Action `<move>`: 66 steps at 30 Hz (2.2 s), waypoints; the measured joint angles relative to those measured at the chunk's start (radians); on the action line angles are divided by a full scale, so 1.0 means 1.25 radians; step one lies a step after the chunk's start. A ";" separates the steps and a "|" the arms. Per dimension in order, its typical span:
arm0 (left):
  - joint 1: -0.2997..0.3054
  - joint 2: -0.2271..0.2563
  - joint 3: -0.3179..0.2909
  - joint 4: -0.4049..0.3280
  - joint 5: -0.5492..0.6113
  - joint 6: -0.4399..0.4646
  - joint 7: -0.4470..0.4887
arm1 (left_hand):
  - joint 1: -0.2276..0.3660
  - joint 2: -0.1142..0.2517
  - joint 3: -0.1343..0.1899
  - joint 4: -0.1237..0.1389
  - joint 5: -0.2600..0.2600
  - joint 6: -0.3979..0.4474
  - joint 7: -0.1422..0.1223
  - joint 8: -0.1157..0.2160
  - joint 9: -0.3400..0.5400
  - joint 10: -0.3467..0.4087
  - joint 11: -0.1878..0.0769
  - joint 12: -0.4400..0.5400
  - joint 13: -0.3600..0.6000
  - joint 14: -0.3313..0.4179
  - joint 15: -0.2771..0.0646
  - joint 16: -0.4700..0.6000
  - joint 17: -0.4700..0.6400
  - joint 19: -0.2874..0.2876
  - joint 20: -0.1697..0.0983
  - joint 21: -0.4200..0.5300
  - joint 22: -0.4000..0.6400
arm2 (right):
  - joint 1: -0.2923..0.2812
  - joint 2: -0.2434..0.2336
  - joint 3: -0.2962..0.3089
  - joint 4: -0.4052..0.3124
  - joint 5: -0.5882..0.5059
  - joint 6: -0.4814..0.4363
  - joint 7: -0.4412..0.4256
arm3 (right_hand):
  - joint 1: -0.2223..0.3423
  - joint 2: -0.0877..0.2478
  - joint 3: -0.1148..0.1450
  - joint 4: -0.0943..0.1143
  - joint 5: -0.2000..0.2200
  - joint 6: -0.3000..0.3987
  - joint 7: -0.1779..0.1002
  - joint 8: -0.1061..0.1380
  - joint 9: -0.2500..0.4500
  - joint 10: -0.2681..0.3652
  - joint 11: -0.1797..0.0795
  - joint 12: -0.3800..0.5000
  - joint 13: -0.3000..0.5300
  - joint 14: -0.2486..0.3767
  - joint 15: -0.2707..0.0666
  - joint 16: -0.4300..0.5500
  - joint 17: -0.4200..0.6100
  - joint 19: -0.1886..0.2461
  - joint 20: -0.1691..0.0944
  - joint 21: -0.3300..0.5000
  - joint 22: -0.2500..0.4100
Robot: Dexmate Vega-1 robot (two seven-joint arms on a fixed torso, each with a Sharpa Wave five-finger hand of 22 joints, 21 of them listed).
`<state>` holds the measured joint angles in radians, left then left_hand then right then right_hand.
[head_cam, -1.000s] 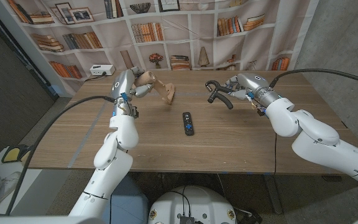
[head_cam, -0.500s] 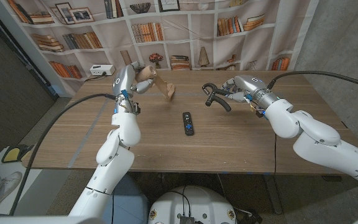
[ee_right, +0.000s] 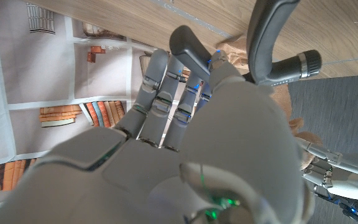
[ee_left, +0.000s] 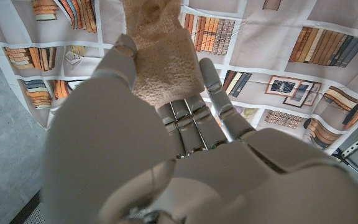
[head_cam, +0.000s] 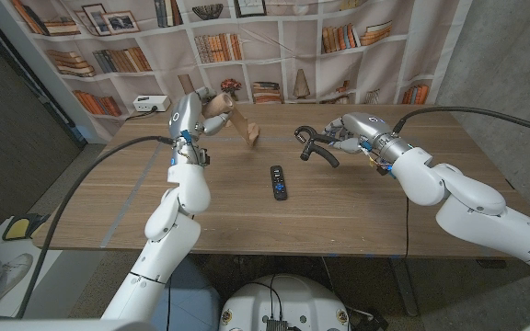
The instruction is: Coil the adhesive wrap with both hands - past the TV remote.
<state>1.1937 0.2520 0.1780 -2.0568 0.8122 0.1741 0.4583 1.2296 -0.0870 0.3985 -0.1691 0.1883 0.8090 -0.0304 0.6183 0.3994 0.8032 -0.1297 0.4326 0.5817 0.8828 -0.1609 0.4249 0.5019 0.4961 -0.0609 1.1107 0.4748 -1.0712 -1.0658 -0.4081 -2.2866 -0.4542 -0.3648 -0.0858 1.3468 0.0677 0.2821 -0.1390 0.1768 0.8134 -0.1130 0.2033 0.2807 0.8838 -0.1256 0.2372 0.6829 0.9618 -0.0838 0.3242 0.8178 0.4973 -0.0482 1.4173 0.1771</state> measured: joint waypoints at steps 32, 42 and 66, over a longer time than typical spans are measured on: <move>-0.058 0.004 0.034 0.030 -0.007 -0.025 -0.022 | 0.001 -0.001 0.003 -0.003 0.000 0.002 -0.004 0.010 0.000 0.005 0.002 -0.009 0.011 0.010 -0.001 -0.012 0.011 -0.011 -0.003 0.026 -0.036 | 0.017 0.010 -0.026 -0.005 -0.020 0.060 0.029 | 0.000 0.000 0.000 0.000 0.001 0.001 -0.001 -0.001 0.000 0.000 0.000 -0.006 0.000 0.001 0.001 -0.006 0.004 0.000 0.000 0.000 0.000; -0.069 0.003 0.043 0.037 -0.011 -0.038 -0.026 | 0.001 -0.001 0.003 -0.003 0.000 0.001 -0.005 0.009 0.000 0.005 0.002 -0.016 0.011 0.010 -0.001 -0.015 0.020 -0.011 -0.003 0.035 -0.046 | 0.029 0.022 -0.039 0.005 -0.024 0.078 0.037 | 0.000 0.000 0.000 0.000 0.001 0.001 -0.001 -0.001 0.000 0.000 0.000 -0.009 0.000 0.001 0.001 -0.007 0.003 -0.003 0.003 0.005 0.000; -0.106 -0.002 0.080 0.056 0.000 -0.070 -0.027 | 0.001 -0.001 0.002 -0.002 0.000 -0.002 -0.004 0.012 0.000 0.008 -0.001 -0.016 0.022 0.010 -0.002 -0.021 0.036 -0.011 -0.003 0.050 -0.077 | 0.068 0.065 -0.077 0.041 -0.045 0.131 0.051 | 0.000 0.000 0.000 0.000 -0.001 -0.001 0.001 -0.002 0.000 0.000 0.000 -0.005 0.001 0.001 0.001 -0.006 0.005 -0.009 0.000 0.009 0.000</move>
<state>1.0607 0.2495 0.2780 -1.9867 0.8116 0.0865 0.4251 1.2308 -0.0881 0.4015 -0.1720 0.1883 0.8068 -0.0358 0.6332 0.3996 0.8131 -0.1304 0.4131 0.6097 0.8956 -0.1632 0.3986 0.5475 0.4820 -0.0642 1.1735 0.3785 -0.9863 -0.9850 -0.5048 -2.2358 -0.5111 -0.2005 -0.0226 1.3468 0.0677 0.2821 -0.1390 0.1761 0.8126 -0.1123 0.2003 0.2812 0.8841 -0.1259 0.2306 0.6836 0.9636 -0.0821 0.3165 0.8237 0.4862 -0.0477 1.4282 0.1772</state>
